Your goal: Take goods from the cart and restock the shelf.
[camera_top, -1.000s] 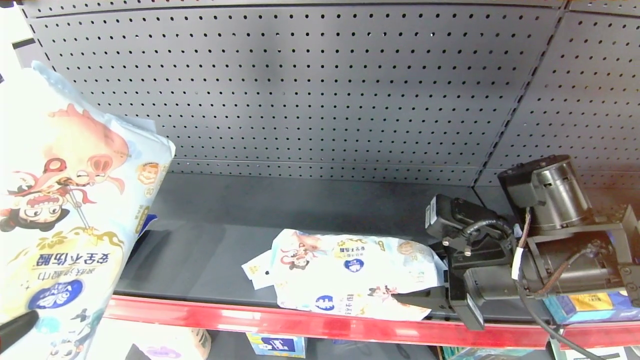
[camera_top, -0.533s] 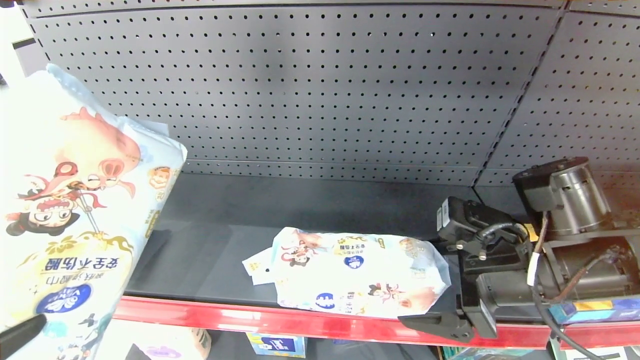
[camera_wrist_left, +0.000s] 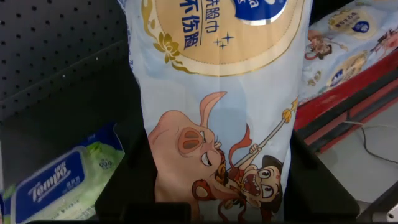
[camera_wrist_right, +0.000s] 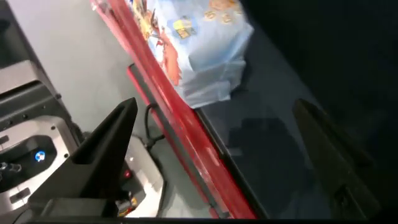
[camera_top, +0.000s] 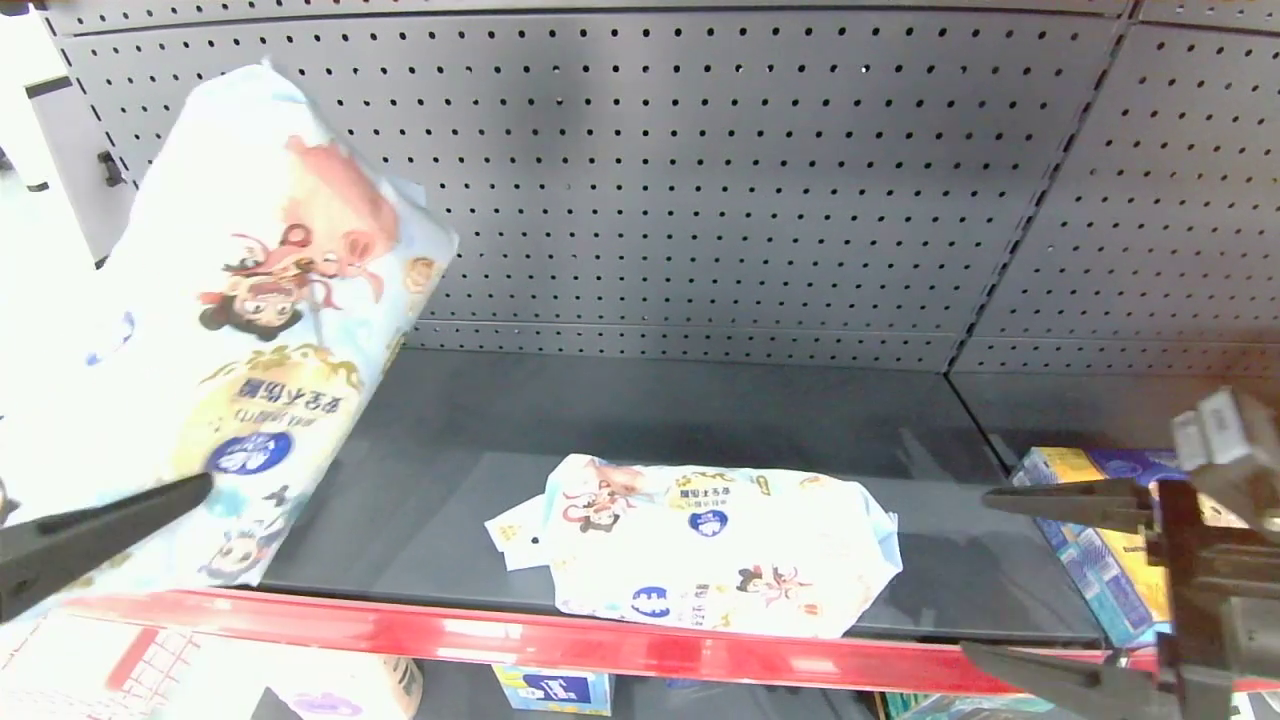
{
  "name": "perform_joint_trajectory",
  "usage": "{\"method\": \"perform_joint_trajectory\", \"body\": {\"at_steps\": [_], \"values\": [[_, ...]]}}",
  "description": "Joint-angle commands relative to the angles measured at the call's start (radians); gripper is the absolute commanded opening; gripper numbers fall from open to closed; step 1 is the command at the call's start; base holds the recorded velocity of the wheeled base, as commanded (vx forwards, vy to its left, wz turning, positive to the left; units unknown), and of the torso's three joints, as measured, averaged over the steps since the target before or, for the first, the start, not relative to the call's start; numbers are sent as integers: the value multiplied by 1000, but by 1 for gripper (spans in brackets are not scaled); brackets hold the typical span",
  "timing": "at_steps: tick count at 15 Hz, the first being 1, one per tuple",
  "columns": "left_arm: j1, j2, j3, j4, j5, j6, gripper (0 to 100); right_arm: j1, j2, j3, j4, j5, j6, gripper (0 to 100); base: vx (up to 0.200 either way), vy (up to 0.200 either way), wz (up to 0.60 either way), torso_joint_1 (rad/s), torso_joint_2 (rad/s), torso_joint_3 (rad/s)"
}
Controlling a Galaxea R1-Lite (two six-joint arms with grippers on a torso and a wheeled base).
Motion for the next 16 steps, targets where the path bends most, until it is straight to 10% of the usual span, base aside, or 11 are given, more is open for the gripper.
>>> {"method": "perform_joint_trajectory", "body": {"at_steps": [1,6,10,16], "values": [[0,293,-152,-49,-57,131,0,-105,-353,73,45,-14,75,100,0,0,0,0,0,0],[-63,498,-263,-44,-67,213,0,-107,-567,108,48,-112,208,100,0,0,0,0,0,0],[-75,653,-373,-44,-110,356,0,-107,-653,163,47,-132,247,100,0,0,0,0,0,0],[-100,776,-447,-44,-169,437,0,-107,-658,174,47,-139,288,100,0,0,0,0,0,0]]}}
